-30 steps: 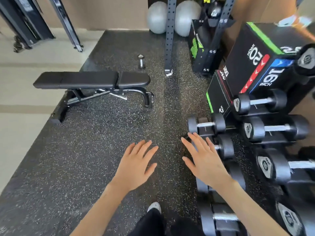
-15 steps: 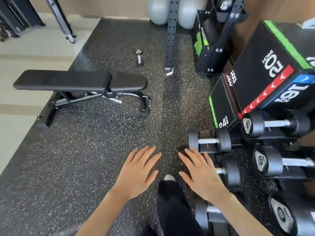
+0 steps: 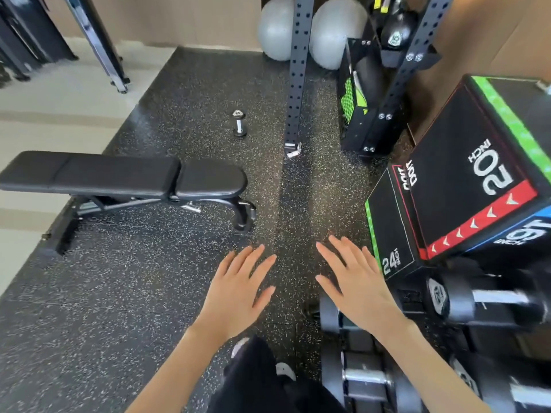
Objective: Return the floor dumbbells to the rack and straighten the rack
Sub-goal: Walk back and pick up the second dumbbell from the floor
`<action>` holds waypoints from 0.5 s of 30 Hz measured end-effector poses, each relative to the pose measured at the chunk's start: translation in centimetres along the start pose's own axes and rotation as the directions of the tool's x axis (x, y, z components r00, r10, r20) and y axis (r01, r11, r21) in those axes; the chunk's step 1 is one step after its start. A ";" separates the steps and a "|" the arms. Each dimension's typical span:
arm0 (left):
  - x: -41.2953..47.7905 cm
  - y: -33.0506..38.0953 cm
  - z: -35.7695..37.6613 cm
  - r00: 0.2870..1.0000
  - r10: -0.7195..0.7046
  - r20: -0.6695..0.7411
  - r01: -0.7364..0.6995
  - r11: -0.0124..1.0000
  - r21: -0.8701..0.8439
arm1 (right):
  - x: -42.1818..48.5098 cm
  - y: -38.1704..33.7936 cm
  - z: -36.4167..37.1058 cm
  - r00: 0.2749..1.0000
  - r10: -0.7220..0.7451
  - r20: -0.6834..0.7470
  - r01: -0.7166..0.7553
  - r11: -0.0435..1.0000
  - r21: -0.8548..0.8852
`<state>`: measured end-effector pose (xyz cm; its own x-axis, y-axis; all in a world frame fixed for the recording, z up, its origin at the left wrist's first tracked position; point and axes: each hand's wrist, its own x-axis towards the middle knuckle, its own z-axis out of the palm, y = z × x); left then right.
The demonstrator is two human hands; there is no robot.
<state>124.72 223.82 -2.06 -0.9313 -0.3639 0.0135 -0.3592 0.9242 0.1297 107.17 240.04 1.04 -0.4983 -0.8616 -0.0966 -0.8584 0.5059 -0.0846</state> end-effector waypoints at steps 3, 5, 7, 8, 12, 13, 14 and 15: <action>2.9 -1.6 1.1 1.000 0.016 0.022 -0.017 1.000 0.014 | 2.4 0.9 0.9 0.998 0.016 0.057 -0.017 1.000 0.022; 5.2 -2.9 1.5 0.999 0.019 0.041 -0.020 1.000 0.010 | 4.6 1.6 1.5 0.997 0.022 0.073 -0.024 0.999 0.034; 7.9 -4.2 1.6 0.999 0.016 0.050 -0.016 1.000 0.005 | 7.4 2.4 1.8 0.996 0.034 0.076 -0.037 0.999 0.034; 9.7 -5.2 1.6 0.999 0.013 0.051 -0.013 1.000 0.004 | 9.5 2.8 1.7 0.996 0.040 0.081 -0.043 0.999 0.034; 16.4 -9.2 0.7 0.999 0.022 0.033 -0.022 1.000 0.003 | 17.4 3.6 0.5 0.998 0.029 0.063 -0.030 0.999 0.019; 18.6 -10.4 0.0 0.999 0.022 0.024 -0.023 1.000 0.007 | 19.7 3.7 -0.2 0.999 0.019 0.051 -0.019 1.000 0.008; 20.7 -11.6 -0.7 1.000 0.025 0.012 -0.025 1.000 0.006 | 22.0 3.8 -0.9 0.999 0.006 0.035 -0.006 1.000 -0.002; 22.7 -12.7 -1.4 1.000 0.028 -0.005 -0.028 1.000 0.002 | 24.3 4.0 -1.7 1.000 -0.003 0.019 0.003 1.000 -0.007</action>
<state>108.17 203.65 -1.97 -0.9407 -0.3385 0.0222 -0.3332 0.9342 0.1278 91.37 221.04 0.07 -0.4934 -0.8622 -0.1149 -0.8608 0.5029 -0.0776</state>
